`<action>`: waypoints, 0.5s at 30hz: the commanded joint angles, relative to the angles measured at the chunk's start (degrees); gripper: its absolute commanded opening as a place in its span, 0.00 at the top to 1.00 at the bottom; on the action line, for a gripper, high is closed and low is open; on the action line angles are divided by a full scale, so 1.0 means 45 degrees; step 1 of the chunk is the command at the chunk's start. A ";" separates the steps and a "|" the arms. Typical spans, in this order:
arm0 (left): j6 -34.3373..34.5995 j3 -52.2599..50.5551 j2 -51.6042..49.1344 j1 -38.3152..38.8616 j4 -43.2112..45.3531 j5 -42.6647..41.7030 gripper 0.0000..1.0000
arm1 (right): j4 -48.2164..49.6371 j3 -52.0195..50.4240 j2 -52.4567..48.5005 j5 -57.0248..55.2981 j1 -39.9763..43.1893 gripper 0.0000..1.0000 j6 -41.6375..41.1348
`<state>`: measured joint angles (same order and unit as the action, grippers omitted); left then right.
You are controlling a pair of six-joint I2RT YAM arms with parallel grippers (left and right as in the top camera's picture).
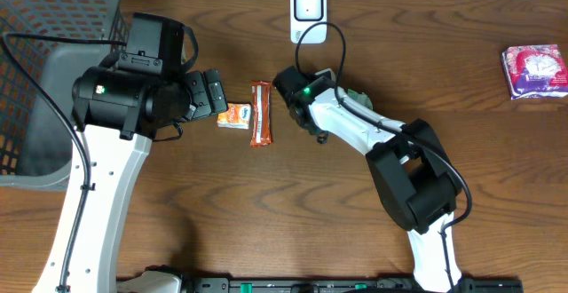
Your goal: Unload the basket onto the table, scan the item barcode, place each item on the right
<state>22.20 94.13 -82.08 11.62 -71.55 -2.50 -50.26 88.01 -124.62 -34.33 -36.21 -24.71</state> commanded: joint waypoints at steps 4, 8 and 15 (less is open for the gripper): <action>-0.0117 0.0160 0.0024 -0.0044 -0.0005 0.0078 0.02 | -0.1200 0.1219 0.0364 0.0005 -0.0146 0.65 -0.0797; -0.0117 0.0160 0.0024 -0.0044 -0.0005 0.0078 0.02 | -0.2399 0.2749 0.0393 0.0034 0.0243 0.60 -0.0306; -0.0121 0.0160 0.0024 -0.0044 -0.0005 0.0073 0.02 | -0.2953 0.2569 0.0355 0.0068 0.0743 0.50 0.0835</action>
<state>22.20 94.11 -82.08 11.62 -71.55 -2.50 -63.51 100.86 -123.68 -33.34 -33.82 -23.09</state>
